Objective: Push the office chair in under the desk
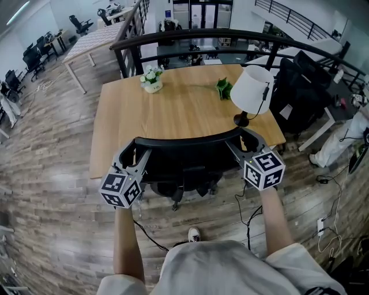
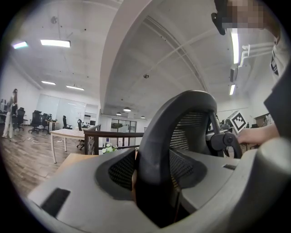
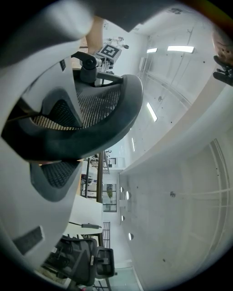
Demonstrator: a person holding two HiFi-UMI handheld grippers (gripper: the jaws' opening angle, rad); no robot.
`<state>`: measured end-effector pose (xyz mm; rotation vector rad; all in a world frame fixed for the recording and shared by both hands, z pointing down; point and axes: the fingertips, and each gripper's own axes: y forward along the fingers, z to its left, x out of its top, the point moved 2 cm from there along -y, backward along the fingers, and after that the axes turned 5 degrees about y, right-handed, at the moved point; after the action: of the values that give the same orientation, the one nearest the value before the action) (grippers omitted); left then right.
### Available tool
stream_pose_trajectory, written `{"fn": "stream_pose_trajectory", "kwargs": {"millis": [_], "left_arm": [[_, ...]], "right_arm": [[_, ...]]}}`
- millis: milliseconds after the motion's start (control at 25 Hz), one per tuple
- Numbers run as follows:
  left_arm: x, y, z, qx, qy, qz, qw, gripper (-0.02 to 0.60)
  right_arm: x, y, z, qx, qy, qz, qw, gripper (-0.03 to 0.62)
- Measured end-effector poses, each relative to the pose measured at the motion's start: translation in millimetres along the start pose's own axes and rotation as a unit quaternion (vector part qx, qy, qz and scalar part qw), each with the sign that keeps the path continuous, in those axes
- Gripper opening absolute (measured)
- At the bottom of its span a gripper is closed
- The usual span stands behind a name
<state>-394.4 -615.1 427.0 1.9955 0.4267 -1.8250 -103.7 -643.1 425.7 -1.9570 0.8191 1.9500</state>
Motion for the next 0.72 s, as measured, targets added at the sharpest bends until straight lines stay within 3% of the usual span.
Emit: {"fn": "stream_pose_trajectory", "kwargs": {"millis": [280, 720], "left_arm": [[1, 20, 12, 0.004, 0.003, 0.011, 0.9999, 0.236], [0, 22, 12, 0.012, 0.008, 0.021, 0.9997, 0.239]], "right_arm": [[5, 23, -13, -0.005, 0.000, 0.000, 1.000, 0.254], [3, 28, -18, 0.021, 0.004, 0.005, 1.000, 0.259]]}}
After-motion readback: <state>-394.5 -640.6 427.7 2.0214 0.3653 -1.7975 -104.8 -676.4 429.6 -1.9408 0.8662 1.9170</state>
